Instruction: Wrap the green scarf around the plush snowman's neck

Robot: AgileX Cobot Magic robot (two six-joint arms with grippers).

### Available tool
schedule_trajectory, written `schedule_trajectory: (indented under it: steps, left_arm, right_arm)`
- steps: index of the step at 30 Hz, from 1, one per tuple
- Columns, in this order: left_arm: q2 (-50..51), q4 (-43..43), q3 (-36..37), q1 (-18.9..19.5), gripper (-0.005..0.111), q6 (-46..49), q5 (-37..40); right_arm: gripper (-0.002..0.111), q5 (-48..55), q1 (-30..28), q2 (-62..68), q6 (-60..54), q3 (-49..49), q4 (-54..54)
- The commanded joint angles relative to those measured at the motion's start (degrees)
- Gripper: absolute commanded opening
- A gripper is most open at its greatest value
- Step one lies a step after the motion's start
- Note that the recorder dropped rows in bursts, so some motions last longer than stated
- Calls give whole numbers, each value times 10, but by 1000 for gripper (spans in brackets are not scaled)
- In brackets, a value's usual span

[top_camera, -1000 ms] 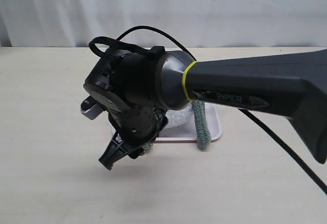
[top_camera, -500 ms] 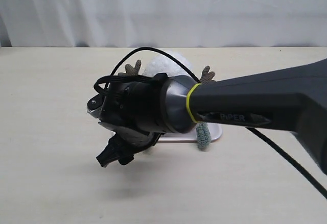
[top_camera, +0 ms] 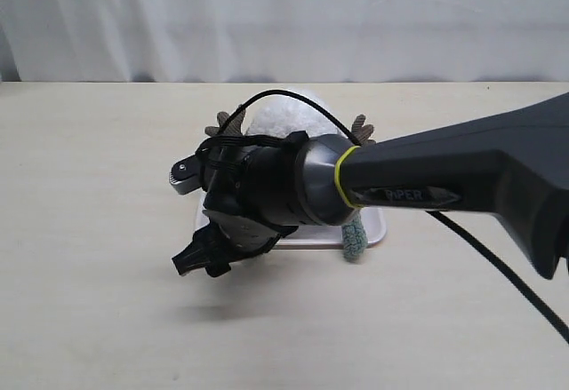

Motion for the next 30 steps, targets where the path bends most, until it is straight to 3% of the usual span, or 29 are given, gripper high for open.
schedule_trajectory:
  steps: [1,6,14,25,30]
  left_arm:
    - [-1,-1,2,2,0,1,-7]
    - [-1,-1,2,2,0,1,-7]
    - [-1,-1,2,2,0,1,-7]
    - [-1,-1,2,2,0,1,-7]
    - [-1,-1,2,2,0,1,-7]
  right_arm:
    - [64,-19,-2,-2,2,1,-8]
    - [55,-19,-2,1,5,1,-24]
    - [52,-14,-2,15,18,1,-41]
    - [6,28,-1,8,-52,1,-39]
    - [4,70,-1,-1,-76,-1,-36]
